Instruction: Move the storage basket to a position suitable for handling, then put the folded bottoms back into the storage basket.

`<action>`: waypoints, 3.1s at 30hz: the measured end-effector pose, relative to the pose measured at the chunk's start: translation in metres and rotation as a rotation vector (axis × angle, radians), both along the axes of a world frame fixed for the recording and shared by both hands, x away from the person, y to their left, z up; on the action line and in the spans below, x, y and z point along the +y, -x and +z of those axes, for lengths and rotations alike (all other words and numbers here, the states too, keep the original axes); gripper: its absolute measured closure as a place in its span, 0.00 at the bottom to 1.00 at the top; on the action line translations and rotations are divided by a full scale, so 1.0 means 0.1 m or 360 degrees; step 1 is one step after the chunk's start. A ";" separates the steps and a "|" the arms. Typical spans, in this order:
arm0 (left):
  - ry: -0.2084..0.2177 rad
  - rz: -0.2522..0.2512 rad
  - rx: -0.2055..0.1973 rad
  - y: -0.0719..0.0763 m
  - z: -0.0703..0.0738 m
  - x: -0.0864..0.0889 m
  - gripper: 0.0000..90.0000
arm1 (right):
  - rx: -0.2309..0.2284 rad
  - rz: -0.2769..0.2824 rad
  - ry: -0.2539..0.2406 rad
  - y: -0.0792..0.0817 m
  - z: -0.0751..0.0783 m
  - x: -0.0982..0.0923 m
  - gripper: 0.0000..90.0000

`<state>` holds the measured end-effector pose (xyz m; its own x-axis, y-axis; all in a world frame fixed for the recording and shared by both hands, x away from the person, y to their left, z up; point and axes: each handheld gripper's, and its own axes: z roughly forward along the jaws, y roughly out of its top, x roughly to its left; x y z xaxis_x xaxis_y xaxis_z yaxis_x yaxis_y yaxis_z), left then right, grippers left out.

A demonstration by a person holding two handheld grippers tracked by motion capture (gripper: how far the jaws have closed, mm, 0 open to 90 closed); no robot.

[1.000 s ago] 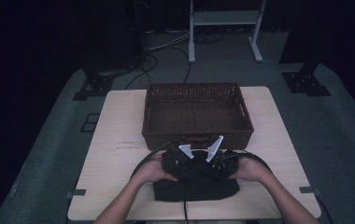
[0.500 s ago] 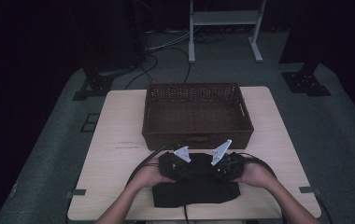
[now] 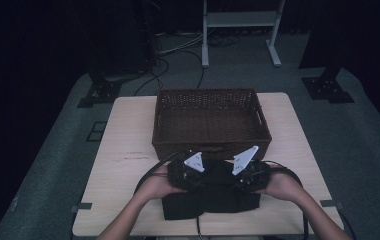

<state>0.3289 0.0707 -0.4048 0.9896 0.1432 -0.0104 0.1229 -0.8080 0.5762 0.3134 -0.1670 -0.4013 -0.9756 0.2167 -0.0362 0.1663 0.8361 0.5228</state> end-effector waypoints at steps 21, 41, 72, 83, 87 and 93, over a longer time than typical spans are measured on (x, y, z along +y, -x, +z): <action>0.0007 0.0011 -0.0091 -0.01 0.47 0.00 0.80 | -0.0059 0.0019 -0.0077 -0.04 0.42 -0.07 0.80; 0.0037 0.0009 -0.0134 -0.08 0.89 -0.01 0.80 | -0.0111 0.0044 -0.0113 -0.11 0.84 -0.11 0.80; -0.0023 0.0006 -0.0217 -0.34 1.44 0.00 0.80 | -0.0155 0.0020 -0.0155 -0.37 1.34 -0.10 0.80; -0.0041 0.0022 -0.0255 -0.48 1.71 0.06 0.80 | -0.0186 0.0012 -0.0140 -0.50 1.63 -0.01 0.80; -0.0045 0.0031 -0.0272 -0.54 1.76 0.07 0.80 | -0.0191 0.0012 -0.0141 -0.57 1.68 0.01 0.80; -0.0043 0.0035 -0.0276 -0.66 1.80 0.06 0.80 | -0.0199 0.0003 -0.0131 -0.68 1.74 0.01 0.80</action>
<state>0.3949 0.0770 -0.2251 0.9729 0.1627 0.1641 0.0415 -0.8216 0.5686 0.3814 -0.1656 -0.2277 -0.9650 0.2221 -0.1398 0.0939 0.7898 0.6061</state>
